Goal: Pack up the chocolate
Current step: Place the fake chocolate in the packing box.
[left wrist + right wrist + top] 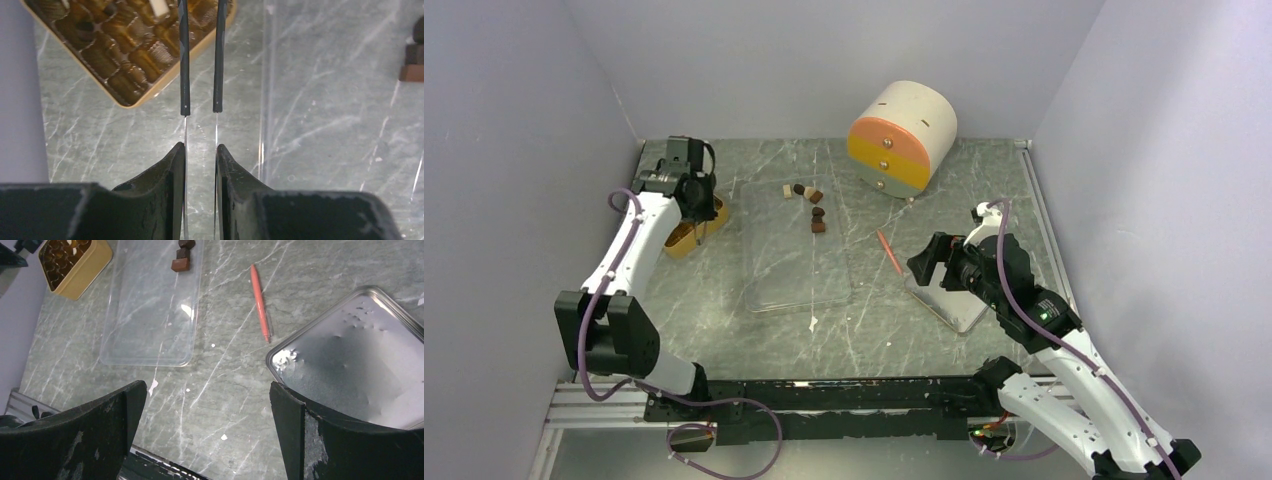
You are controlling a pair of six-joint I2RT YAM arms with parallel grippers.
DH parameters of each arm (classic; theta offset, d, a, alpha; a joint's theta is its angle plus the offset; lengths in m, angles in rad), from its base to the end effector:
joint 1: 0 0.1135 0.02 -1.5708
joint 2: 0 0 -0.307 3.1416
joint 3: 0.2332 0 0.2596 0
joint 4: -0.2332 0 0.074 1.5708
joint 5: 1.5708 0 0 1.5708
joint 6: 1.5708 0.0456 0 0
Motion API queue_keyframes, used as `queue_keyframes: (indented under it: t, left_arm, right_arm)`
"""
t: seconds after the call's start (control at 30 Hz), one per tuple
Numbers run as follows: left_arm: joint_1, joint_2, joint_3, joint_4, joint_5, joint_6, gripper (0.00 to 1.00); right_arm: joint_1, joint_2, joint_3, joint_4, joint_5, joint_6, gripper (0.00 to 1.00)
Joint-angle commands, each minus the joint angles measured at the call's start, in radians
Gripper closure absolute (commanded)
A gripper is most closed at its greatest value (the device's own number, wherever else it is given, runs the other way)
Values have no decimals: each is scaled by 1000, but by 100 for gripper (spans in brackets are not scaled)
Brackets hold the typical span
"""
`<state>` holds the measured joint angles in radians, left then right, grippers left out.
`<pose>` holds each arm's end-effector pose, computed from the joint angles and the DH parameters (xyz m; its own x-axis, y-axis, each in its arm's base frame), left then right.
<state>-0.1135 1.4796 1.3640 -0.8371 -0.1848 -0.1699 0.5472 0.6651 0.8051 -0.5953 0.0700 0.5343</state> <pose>0.3176 -0.0278 0.3528 -0.7990 -0.0762 -0.5965 -0.1314 0.9901 0.0496 0.1105 0.0636 0.3451 -0.5602 0.2536 -0.7886 -0.2093 0.8778 0.4309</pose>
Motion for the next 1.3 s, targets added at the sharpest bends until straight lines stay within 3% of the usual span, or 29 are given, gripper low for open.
queue_keyframes:
  t: [0.0,0.6,1.27]
  left_arm:
    - [44,-44,1,19,-32,-9,73]
    - [77,73,-29,72,-48,-20,73]
    - [81,96,43,48,-32,-10,61]
  right_arm:
    - [6,1,25,40,-1,-21,1]
    - [7,-15,47,20,25,-36,1]
    - [6,-27,54,14,19,-28,1]
